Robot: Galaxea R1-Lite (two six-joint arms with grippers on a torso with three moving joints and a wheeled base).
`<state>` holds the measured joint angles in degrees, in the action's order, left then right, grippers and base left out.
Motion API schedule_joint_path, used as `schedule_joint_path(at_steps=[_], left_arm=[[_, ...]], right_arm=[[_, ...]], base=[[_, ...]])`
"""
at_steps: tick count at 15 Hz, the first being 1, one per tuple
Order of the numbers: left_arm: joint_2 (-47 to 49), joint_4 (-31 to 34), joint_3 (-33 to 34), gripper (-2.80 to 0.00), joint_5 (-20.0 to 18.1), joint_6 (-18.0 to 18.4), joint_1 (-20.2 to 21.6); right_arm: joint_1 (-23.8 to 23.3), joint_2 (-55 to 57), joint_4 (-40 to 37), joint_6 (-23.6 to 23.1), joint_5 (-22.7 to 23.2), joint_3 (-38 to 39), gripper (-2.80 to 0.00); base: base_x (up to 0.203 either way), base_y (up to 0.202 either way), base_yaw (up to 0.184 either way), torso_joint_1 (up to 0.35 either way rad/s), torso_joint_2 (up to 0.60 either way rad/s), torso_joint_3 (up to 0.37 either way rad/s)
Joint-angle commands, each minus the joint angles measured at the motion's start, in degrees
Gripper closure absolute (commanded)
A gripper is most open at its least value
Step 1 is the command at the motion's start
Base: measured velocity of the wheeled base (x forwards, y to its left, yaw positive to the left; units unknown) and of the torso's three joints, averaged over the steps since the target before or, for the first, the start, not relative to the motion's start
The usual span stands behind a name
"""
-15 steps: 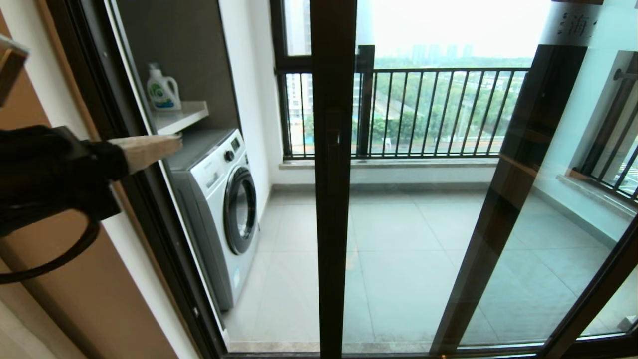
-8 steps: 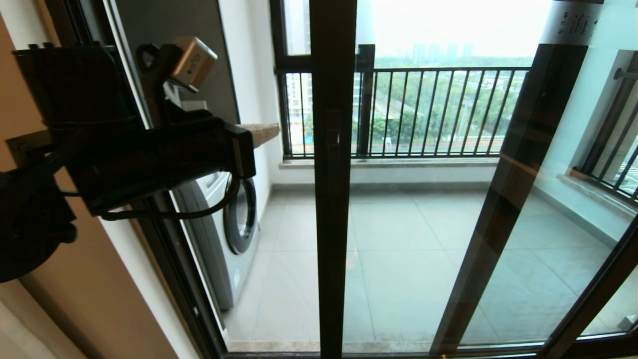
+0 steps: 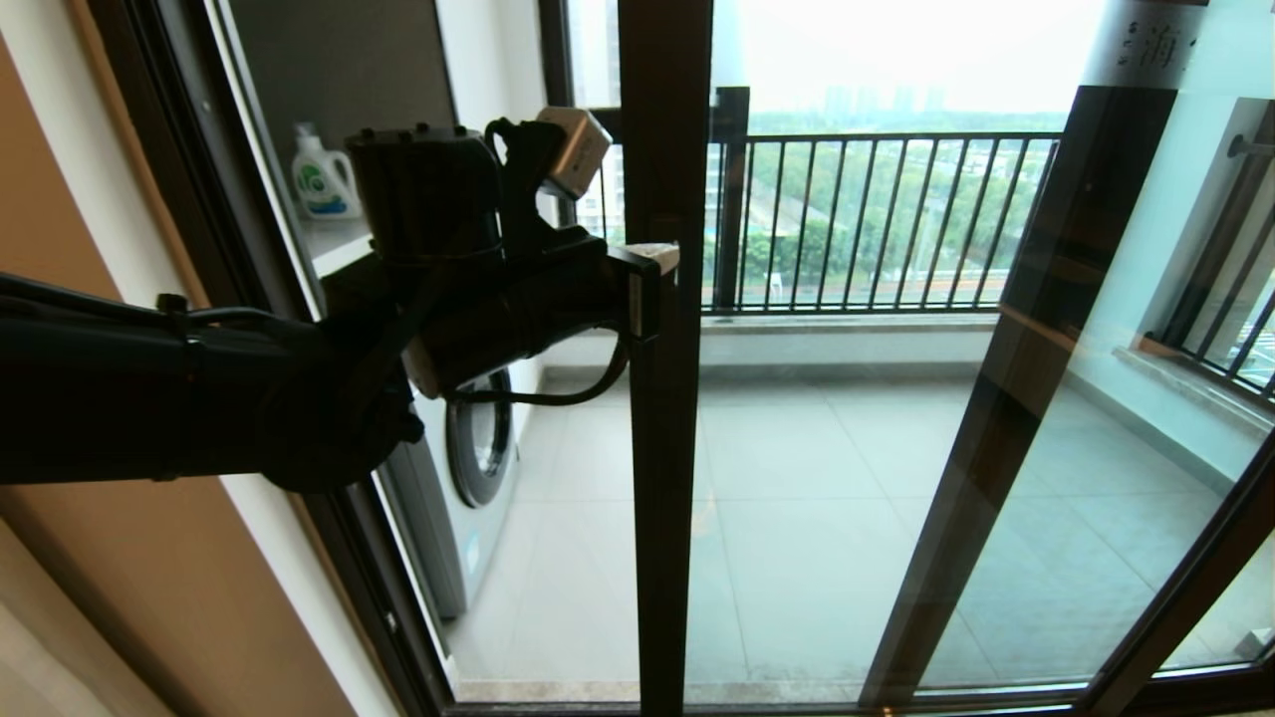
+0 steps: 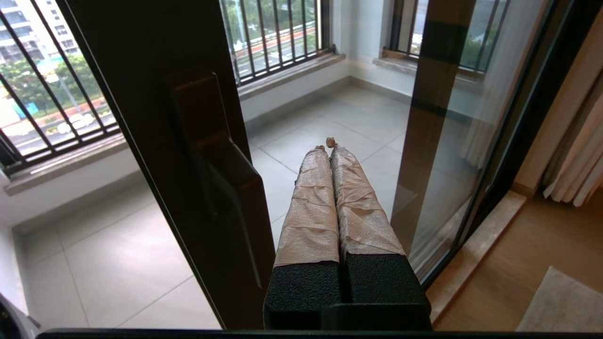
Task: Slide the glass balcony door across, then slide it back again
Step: Close the slid door
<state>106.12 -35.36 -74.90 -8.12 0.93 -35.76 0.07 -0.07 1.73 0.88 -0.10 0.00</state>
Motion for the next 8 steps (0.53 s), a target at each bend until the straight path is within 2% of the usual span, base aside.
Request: schedule_joint_path(at_steps=[1,8], left_arm=[[4.1,-0.29,-3.08,0.0,0.87,-0.07,-0.99],[6.57,-0.32,-4.73,0.0,3.18,-0.7,-7.1]], right_arm=[[0.01,0.07,0.03,0.0,0.01,0.7,0.0],[0.01,0.07,0.03,0.0,0.01,0.66,0.0]], base=[[0.0,0.0,0.0,0.0,0.0,0.0],[0.0,0.0,0.0,0.0,0.0,0.0]])
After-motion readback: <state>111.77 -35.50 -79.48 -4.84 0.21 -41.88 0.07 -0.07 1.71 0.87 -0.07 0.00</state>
